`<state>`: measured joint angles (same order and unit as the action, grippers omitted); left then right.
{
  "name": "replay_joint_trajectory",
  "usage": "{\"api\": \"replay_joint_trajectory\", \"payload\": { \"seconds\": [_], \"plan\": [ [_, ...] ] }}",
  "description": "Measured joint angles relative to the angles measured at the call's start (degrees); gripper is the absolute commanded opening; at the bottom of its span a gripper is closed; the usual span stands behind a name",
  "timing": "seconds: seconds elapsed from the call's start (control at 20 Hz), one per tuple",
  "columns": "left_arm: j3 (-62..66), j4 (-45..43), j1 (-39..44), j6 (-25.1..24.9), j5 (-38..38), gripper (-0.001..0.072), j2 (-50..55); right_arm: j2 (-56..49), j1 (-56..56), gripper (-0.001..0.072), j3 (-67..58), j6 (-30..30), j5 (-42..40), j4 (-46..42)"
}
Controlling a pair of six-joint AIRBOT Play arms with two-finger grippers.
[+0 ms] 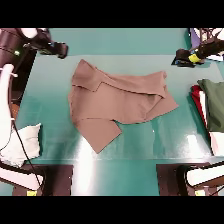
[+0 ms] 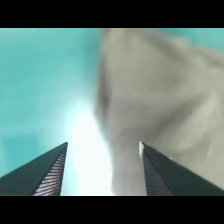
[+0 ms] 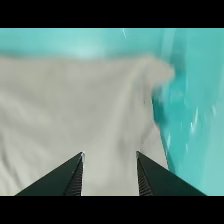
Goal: Fold the shirts.
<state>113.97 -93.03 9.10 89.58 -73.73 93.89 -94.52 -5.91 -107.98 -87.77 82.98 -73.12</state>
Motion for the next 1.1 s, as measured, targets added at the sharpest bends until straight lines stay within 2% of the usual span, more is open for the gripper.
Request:
{"api": "replay_joint_trajectory", "payload": {
  "seconds": [0.15, 0.3, 0.4, 0.8, 1.1],
  "plan": [
    [-1.36, 1.7, -4.42, -0.26, -6.25, 0.0541, -2.95, 3.54, -2.16, 0.0368, 5.01, 3.5, 6.64, 4.07],
    [-8.92, 7.89, -7.32, -2.86, -10.78, 0.0541, -6.64, 9.2, -3.85, 0.0368, 14.58, 6.29, 7.91, 10.32],
    [-17.73, 11.17, -8.68, -4.46, -10.78, 0.0541, -10.19, 13.55, -4.42, 0.0368, 21.38, 7.74, 7.39, 13.0],
    [-60.57, 27.12, -10.93, -8.41, 1.55, 0.054, -26.75, 27.82, -4.92, 0.0368, 39.74, 9.68, 1.42, 16.06],
    [-75.6, 35.87, -11.21, -10.25, 13.86, 0.054, -29.4, 32.79, -4.94, 0.0368, 43.04, 9.88, -0.48, 16.41]
  ]
}}
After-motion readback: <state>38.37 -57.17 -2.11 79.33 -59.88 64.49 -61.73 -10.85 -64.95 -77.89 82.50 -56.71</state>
